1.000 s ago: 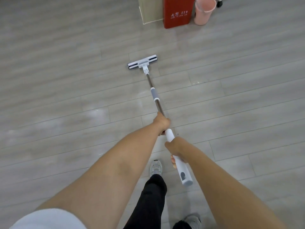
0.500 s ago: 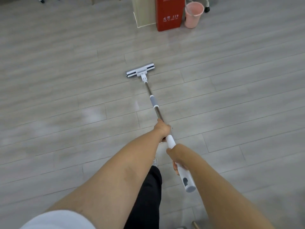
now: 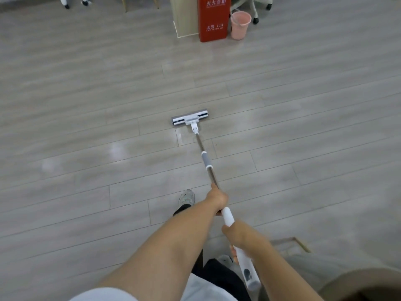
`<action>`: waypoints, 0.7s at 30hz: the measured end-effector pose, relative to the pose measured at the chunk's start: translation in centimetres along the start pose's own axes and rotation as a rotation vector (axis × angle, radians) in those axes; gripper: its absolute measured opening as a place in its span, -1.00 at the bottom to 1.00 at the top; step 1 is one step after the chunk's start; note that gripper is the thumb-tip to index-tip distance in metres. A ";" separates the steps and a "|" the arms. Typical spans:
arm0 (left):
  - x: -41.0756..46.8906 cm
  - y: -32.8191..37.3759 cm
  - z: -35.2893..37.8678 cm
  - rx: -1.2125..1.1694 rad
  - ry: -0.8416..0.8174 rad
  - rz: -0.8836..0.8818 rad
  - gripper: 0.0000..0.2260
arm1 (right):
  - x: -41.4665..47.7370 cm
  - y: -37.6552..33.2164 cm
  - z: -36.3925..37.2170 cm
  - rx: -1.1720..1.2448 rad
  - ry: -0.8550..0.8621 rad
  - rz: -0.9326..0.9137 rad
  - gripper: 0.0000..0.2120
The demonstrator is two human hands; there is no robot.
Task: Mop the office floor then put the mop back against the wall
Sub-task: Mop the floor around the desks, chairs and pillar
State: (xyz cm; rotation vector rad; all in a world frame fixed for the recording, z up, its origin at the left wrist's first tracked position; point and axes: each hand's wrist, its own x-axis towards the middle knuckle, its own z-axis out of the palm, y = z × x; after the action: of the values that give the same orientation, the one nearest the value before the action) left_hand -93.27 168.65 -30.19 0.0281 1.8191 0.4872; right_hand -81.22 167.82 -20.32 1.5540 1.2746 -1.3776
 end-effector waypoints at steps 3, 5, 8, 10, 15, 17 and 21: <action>-0.2 -1.0 -0.8 -0.013 0.001 0.011 -0.35 | -0.7 -0.3 1.3 0.041 -0.003 0.015 -0.80; 0.3 -0.9 -1.9 -0.003 0.015 0.027 -0.35 | -0.4 -1.8 2.1 0.055 0.013 0.042 -0.80; 1.7 -0.4 -4.1 0.000 0.029 0.057 -0.37 | 0.1 -4.6 3.1 0.075 0.019 0.044 -0.79; 3.2 0.7 -6.3 0.002 0.038 0.077 -0.41 | 0.6 -7.1 3.3 0.108 0.003 0.011 -0.80; 7.8 6.4 -12.0 -0.044 0.017 0.084 -0.67 | 3.0 -15.6 1.7 0.102 0.015 -0.089 -0.78; 9.9 9.5 -13.6 -0.055 0.005 0.099 -0.71 | 4.3 -19.1 0.1 0.060 0.057 -0.066 -0.81; 13.5 15.0 -15.4 -0.092 -0.018 0.120 -0.65 | 6.1 -24.6 -3.3 0.018 0.115 0.002 -0.79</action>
State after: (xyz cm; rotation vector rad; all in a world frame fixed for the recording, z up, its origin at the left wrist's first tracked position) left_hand -115.05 181.05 -34.04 0.0785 1.7821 0.6533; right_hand -103.99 179.18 -22.92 1.6674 1.3312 -1.3181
